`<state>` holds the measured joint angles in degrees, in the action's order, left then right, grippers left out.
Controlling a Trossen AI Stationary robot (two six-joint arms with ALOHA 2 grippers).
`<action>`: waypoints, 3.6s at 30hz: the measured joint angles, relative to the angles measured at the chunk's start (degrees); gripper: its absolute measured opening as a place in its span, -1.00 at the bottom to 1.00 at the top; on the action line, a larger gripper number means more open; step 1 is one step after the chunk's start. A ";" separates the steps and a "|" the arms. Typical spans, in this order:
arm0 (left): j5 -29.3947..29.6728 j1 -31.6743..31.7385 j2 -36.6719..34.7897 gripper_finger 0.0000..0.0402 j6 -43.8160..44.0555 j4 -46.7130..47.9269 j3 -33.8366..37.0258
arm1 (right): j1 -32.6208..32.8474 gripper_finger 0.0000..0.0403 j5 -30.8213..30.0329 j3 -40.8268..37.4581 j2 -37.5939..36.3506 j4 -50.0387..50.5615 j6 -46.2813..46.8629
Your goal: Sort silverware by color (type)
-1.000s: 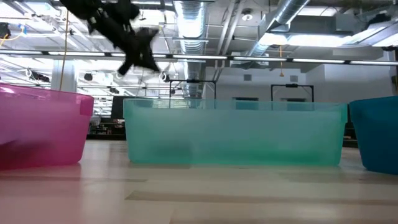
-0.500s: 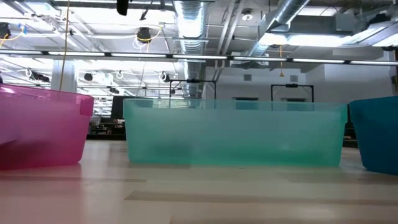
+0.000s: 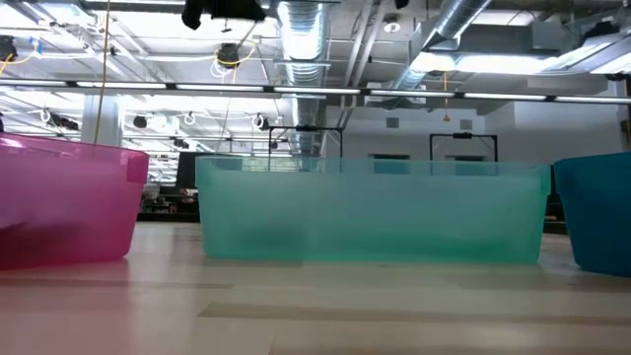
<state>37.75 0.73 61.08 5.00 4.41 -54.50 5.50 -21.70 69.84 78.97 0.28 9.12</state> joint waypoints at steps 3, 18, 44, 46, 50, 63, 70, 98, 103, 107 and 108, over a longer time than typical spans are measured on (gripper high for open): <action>5.45 -1.75 3.77 -1.00 -2.69 0.12 0.02 | -0.37 -0.38 -5.17 -0.21 1.07 -1.34 0.99; 9.28 -5.29 13.20 -1.00 -6.73 -2.10 0.02 | -5.67 0.29 -5.23 -0.11 3.87 -5.50 -0.05; 9.17 -4.50 15.03 -1.00 -17.39 -10.16 -0.20 | -7.97 0.17 -4.01 -0.06 8.34 -10.08 1.58; 9.20 -4.52 15.03 -1.00 -17.79 -10.44 -0.20 | -8.26 0.05 -4.12 -0.06 8.34 -9.96 1.82; 9.08 -4.52 15.03 -1.00 -17.59 -10.40 -0.20 | -8.28 -0.31 -3.96 -0.06 8.36 -9.74 3.54; 6.50 -4.48 14.99 -0.95 -17.56 -10.05 -0.20 | -7.75 -0.88 -4.96 -0.06 8.32 -8.52 5.07; 5.47 -5.74 13.08 -0.62 -13.25 -4.44 -0.20 | -4.94 -0.88 -13.89 -0.11 3.17 7.39 9.21; -31.53 -7.81 -4.70 -0.38 38.62 17.59 -0.20 | 4.49 -0.88 13.51 -0.06 -18.08 57.68 44.35; -31.16 -9.43 -4.26 -0.38 41.21 21.99 -0.20 | 7.69 -0.88 19.66 -0.06 -16.43 64.89 50.78; -30.29 -11.24 -4.14 -0.39 39.41 23.71 -0.15 | 12.00 -0.88 24.50 -0.08 -14.95 71.35 57.81; -29.75 -11.80 -4.14 -0.39 38.74 23.84 -0.15 | 13.38 -0.88 25.37 -0.08 -14.75 72.03 60.46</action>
<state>8.00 -11.07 56.95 43.74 28.26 -54.65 18.88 3.67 69.76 64.22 72.31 69.58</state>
